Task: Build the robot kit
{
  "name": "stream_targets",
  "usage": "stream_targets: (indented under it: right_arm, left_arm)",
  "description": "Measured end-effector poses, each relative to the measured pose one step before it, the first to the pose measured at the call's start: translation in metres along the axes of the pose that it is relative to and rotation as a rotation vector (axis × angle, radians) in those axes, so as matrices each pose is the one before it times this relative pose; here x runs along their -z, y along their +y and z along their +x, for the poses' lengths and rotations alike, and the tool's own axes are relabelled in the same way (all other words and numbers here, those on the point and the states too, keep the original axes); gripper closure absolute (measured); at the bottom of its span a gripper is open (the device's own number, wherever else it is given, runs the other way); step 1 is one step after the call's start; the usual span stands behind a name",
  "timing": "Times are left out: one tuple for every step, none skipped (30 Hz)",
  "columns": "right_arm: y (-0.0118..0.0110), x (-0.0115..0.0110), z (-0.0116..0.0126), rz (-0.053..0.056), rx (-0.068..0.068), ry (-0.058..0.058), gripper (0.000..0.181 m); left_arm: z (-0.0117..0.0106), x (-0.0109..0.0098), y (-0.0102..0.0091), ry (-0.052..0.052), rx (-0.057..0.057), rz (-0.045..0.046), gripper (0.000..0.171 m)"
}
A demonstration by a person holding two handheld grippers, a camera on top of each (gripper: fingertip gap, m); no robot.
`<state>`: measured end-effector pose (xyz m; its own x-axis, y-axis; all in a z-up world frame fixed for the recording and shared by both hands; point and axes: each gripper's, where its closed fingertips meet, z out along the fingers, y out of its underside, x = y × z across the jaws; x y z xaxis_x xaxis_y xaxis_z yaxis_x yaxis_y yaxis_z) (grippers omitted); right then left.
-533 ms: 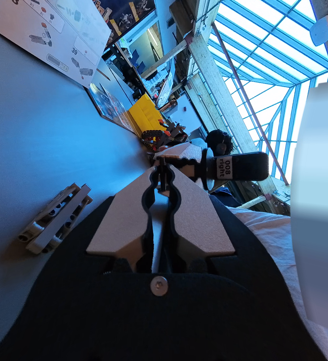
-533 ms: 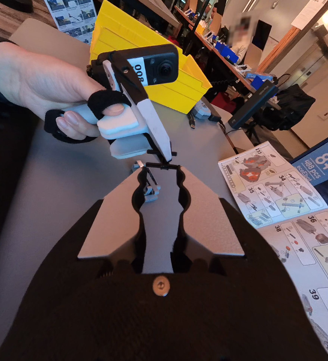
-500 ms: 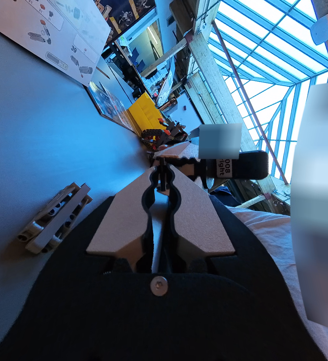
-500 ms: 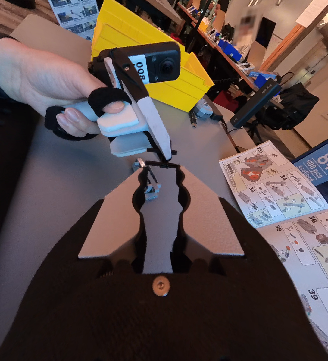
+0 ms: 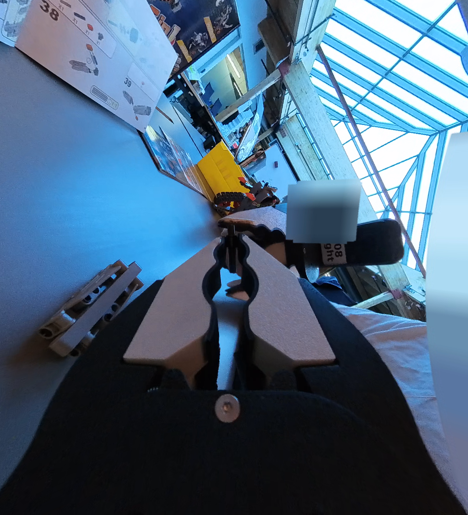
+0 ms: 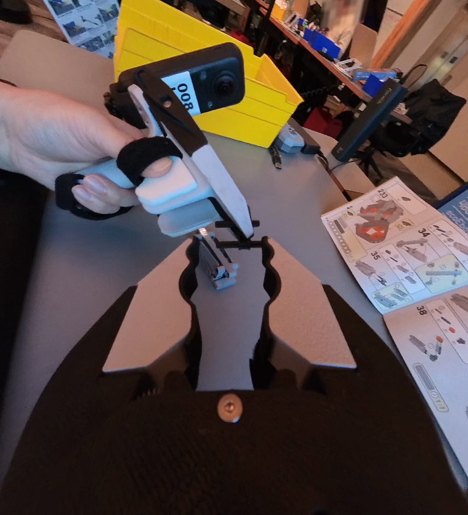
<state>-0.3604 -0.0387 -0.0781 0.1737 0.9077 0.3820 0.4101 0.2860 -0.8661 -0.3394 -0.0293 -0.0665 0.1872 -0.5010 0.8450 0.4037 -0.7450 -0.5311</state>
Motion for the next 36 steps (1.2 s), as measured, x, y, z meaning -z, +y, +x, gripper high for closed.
stream_targets:
  right_arm:
    - [-0.00015, -0.00092, 0.00131, -0.0019, 0.0081, 0.0165, 0.138]
    - [0.00069, -0.0004, 0.00215, -0.0052, 0.0086, 0.0178, 0.142]
    - [0.00182, -0.00009, 0.00267, -0.0122, 0.0092, 0.0176, 0.149]
    - [0.00086, 0.00008, -0.00027, -0.0044, 0.0084, -0.0025, 0.149]
    - [0.00027, 0.00005, -0.00018, -0.001, -0.0038, -0.0015, 0.149]
    - [0.00093, -0.00018, -0.00028, -0.0072, -0.0092, -0.002, 0.149]
    - [0.00052, 0.00004, -0.00006, -0.0083, -0.0044, -0.0006, 0.149]
    - [-0.00071, 0.00044, 0.00064, -0.0002, -0.0053, 0.0051, 0.149]
    - [-0.00029, 0.00031, 0.00015, -0.0022, -0.0094, 0.0016, 0.149]
    - [0.00079, 0.00018, -0.00048, -0.0073, -0.0115, -0.0035, 0.149]
    - [-0.00001, 0.0, -0.00017, 0.0011, -0.0114, -0.001, 0.149]
    - [0.00035, 0.00007, -0.00003, -0.0015, -0.0013, 0.0016, 0.149]
    - [-0.00024, 0.00029, 0.00058, -0.0015, 0.011, 0.0068, 0.15]
    - [-0.00131, 0.00064, 0.00085, 0.0047, 0.0063, 0.0099, 0.15]
    - [-0.0008, 0.00024, 0.00009, 0.0003, -0.0044, 0.0053, 0.15]
    - [0.00131, -0.00042, -0.00075, -0.0118, -0.0002, -0.0005, 0.15]
    - [0.002, -0.00073, -0.00091, -0.0119, 0.0127, 0.0024, 0.15]
    - [0.00125, -0.00035, -0.00072, -0.0055, 0.0147, 0.0055, 0.15]
    - [0.00062, -0.00023, -0.00027, -0.0048, 0.0029, 0.0024, 0.15]
    - [-0.00014, 0.00004, 0.00011, -0.0022, -0.0077, -0.0016, 0.15]
    - [-0.00051, 0.00025, 0.00025, 0.0026, -0.0089, -0.0028, 0.15]
    - [-0.00016, 0.00023, 0.00005, 0.0007, -0.0067, -0.0022, 0.15]
    - [0.00022, 0.00017, 0.00006, -0.0006, 0.0004, 0.0025, 0.15]
    - [0.00015, 0.00008, -0.00014, -0.0023, 0.0061, 0.0031, 0.15]
    - [0.00047, -0.0001, -0.0004, -0.0051, 0.005, 0.0005, 0.15]
    - [0.00012, -0.00006, -0.0001, -0.0015, 0.0031, 0.0013, 0.15]
    - [-0.00006, -0.00001, -0.00021, 0.0001, 0.0008, 0.0005, 0.15]
    - [-0.00007, 0.00013, 0.00009, -0.0002, -0.001, -0.0002, 0.15]
    - [-0.0001, 0.00003, -0.00003, 0.0001, -0.0009, 0.0, 0.15]
    - [-0.00005, 0.00005, -0.00007, -0.0007, 0.0006, -0.0003, 0.15]
    - [-0.00001, 0.00004, -0.00002, -0.0012, 0.0005, 0.0018, 0.15]
    - [0.00039, -0.00014, -0.00021, -0.0031, 0.0038, 0.0018, 0.15]
    - [0.00016, -0.00001, -0.0002, -0.0021, 0.0054, 0.0018, 0.15]
    - [0.0001, -0.00006, -0.00014, -0.0014, 0.0018, 0.0017, 0.15]
    - [-0.00014, 0.00003, -0.00007, -0.0005, 0.0007, 0.002, 0.15]
    - [-0.0001, 0.0001, -0.00007, -0.0006, 0.0063, 0.004, 0.15]
  left_arm:
    - [-0.00037, -0.00073, 0.00056, -0.0052, -0.0034, -0.00064, 0.166]
    - [-0.00026, -0.00044, 0.00031, -0.0038, -0.0024, 0.00036, 0.167]
    - [-0.00069, -0.0002, 0.00087, -0.0057, -0.0015, -0.00346, 0.167]
    - [-0.00053, -0.00017, 0.00054, -0.0043, -0.0003, -0.00125, 0.167]
    - [-0.0002, -0.00006, 0.00027, -0.0029, 0.0003, 0.00021, 0.167]
    - [-0.00059, 0.0, 0.00034, -0.0062, -0.0009, 0.00131, 0.167]
    - [-0.00045, -0.00013, 0.00018, -0.007, -0.0017, 0.00447, 0.167]
    - [0.00044, -0.00015, -0.00058, -0.0038, -0.0026, 0.0113, 0.167]
    - [0.00058, -0.00001, -0.00044, -0.0053, -0.0068, 0.01067, 0.167]
    - [-0.00018, -0.00014, 0.00036, -0.0112, -0.0116, 0.0031, 0.167]
    - [-0.00001, 0.00008, 0.00022, -0.0129, -0.0176, 0.00215, 0.167]
    - [-0.00015, -0.00003, -0.00005, -0.015, -0.0185, 0.00225, 0.167]
    - [0.00019, -0.00029, -0.00033, -0.0121, -0.0165, 0.00539, 0.167]
    - [0.00099, -0.00024, -0.00087, -0.0036, -0.0097, 0.00903, 0.167]
    - [0.00077, -0.00006, -0.00074, 0.0009, -0.0029, 0.00605, 0.167]
    - [-0.00051, 0.00021, 0.00037, -0.0027, 0.0019, -0.00167, 0.167]
    - [-0.0016, -0.00001, 0.00126, -0.0064, 0.0057, -0.00513, 0.167]
    - [-0.00132, 0.00001, 0.00123, -0.0042, 0.008, -0.0044, 0.167]
    - [-0.00065, 0.0, 0.00062, -0.0015, 0.0055, -0.00155, 0.167]
    - [-0.00019, -0.00012, -0.00001, -0.0002, 0.0017, 0.00086, 0.167]
    - [0.00039, -0.00003, -0.00049, 0.001, -0.0002, 0.00242, 0.167]
    - [0.00033, -0.00016, -0.00021, -0.0004, -0.0015, 0.00138, 0.167]
    - [0.00006, -0.00021, 0.0, -0.0016, -0.0014, 0.00013, 0.167]
    - [0.00003, -0.00019, 0.00016, -0.0009, -0.0007, -0.0016, 0.167]
    - [-0.00027, 0.00001, 0.00038, -0.0012, 0.0012, -0.00206, 0.167]
    - [-0.00012, 0.00004, 0.00017, -0.0009, 0.0015, 0.00012, 0.167]
    - [-0.00004, -0.00004, 0.00013, -0.0002, -0.0005, -0.00065, 0.167]
    - [0.00015, -0.00003, -0.00004, -0.0003, -0.0012, -0.00068, 0.167]
    - [0.00011, -0.00008, 0.00001, -0.0011, -0.002, 0.00027, 0.167]
    - [0.00003, -0.0001, 0.00006, -0.0008, -0.0019, -0.00019, 0.167]
    - [0.0001, -0.00005, 0.00001, -0.0001, -0.0008, 0.00028, 0.167]
    - [-0.00022, -0.00012, 0.00011, -0.0006, 0.0001, -0.00107, 0.167]
    - [-0.00009, -0.00002, 0.00029, -0.0002, 0.0008, -0.00094, 0.167]
    - [-0.00009, -0.00012, 0.00017, -0.0008, -0.0007, -0.00064, 0.167]
    - [0.0, -0.00006, 0.00008, -0.0014, -0.0023, -0.00079, 0.167]
    - [0.00014, -0.00013, -0.00005, -0.0017, -0.0036, -0.00083, 0.167]
